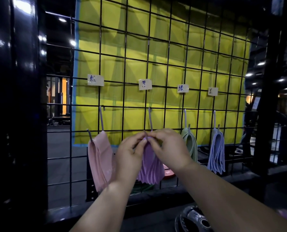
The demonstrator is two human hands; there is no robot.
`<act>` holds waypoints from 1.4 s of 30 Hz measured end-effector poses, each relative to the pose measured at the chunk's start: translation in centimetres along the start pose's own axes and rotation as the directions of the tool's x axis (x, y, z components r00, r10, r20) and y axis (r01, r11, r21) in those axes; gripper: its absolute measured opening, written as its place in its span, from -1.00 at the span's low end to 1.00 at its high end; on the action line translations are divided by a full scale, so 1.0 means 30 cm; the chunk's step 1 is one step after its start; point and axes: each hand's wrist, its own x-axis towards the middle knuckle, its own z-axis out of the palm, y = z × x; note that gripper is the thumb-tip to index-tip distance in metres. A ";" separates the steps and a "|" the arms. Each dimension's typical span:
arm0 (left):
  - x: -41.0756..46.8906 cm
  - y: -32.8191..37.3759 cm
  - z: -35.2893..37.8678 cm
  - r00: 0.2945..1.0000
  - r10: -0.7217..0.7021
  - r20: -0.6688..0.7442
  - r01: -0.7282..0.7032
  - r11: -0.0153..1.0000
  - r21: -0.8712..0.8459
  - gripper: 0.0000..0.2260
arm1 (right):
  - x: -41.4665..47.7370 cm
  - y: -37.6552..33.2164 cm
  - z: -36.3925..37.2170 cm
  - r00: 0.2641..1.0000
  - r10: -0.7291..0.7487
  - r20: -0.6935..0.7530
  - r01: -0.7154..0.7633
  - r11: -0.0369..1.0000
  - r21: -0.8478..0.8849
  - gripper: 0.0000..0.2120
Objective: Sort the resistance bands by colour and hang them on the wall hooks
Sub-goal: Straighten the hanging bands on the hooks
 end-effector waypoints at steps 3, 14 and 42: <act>0.000 0.013 0.007 1.000 0.023 -0.020 -0.023 1.000 0.019 -0.79 | -0.003 0.006 0.015 0.999 0.001 -0.046 -0.002 1.000 -0.012 -0.83; 0.010 0.020 0.034 0.995 0.046 -0.093 -0.052 0.996 -0.066 -0.80 | 0.005 0.033 0.043 0.999 0.012 -0.051 -0.014 0.999 -0.038 -0.83; 0.043 0.132 0.016 0.846 -0.483 0.226 0.491 0.540 -0.684 -0.93 | 0.005 0.050 0.058 0.928 -0.303 -0.216 0.266 0.946 -0.184 -0.93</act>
